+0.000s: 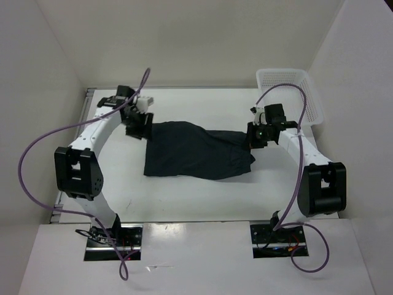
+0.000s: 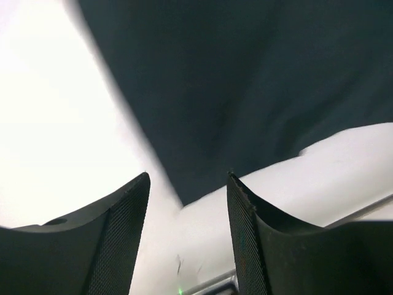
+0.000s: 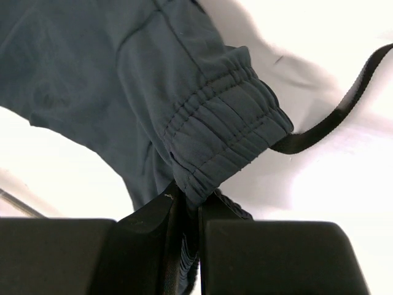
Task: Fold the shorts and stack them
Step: Fold the shorts
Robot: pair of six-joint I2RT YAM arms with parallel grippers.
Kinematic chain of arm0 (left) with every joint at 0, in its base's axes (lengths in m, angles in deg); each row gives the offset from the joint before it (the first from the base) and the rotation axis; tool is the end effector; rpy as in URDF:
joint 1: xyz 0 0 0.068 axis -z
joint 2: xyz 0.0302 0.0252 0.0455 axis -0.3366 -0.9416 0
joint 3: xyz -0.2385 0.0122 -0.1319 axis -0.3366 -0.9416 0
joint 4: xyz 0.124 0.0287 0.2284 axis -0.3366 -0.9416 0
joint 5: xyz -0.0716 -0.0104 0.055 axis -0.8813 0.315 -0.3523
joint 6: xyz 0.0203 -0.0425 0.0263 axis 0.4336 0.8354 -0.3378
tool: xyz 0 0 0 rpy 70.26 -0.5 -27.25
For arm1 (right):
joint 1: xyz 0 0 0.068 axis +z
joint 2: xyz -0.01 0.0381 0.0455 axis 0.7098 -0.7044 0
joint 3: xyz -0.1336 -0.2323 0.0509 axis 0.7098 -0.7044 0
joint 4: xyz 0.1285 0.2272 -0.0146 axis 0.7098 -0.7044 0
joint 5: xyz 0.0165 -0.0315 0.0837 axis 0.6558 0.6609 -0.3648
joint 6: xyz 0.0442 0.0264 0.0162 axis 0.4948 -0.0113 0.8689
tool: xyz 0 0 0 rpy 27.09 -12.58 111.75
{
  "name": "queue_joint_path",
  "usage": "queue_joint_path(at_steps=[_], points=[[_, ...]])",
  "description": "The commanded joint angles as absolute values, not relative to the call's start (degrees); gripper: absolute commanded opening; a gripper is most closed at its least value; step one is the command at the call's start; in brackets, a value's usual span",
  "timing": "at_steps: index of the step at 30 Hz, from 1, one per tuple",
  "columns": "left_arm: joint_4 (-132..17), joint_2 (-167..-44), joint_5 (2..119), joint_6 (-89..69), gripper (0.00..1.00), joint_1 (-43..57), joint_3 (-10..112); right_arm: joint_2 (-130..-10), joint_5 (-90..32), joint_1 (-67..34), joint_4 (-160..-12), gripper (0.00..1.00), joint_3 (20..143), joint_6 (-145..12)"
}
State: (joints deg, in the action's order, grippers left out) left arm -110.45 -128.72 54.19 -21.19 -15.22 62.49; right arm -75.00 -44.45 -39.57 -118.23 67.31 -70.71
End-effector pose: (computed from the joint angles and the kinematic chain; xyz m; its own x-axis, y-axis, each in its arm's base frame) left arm 0.3544 -0.0366 0.2693 -0.9120 0.0667 -0.4048 0.1734 0.9569 -0.2331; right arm 0.3044 0.0444 0.2389 -0.8518 -0.0378 -0.5225 -0.2612 0.8952 0.3610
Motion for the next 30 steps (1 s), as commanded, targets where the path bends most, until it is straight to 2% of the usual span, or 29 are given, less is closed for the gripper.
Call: queue_joint_path(at_steps=[1,5,8,17,30], points=[[-110.93,-134.11,52.67,-21.44,0.61,-5.02,72.70,-71.23,-47.50,-39.42,-120.48,0.00,66.68,-72.89],[-108.48,-147.46,50.91,-21.44,0.61,3.26,79.66,-70.09,-46.36,-39.94,-121.01,0.00,69.40,-72.89],[-104.89,-151.52,51.44,-21.44,0.61,6.69,82.31,-69.56,-46.36,-41.26,-123.02,0.00,72.38,-73.41],[-101.53,-160.24,52.67,-21.44,0.61,14.42,92.16,-69.03,-48.46,-46.88,-127.06,0.00,76.16,-73.41],[-100.38,-167.53,45.64,-21.44,0.64,22.08,100.07,-69.46,-45.49,-48.65,-129.27,0.00,82.84,-75.08]])
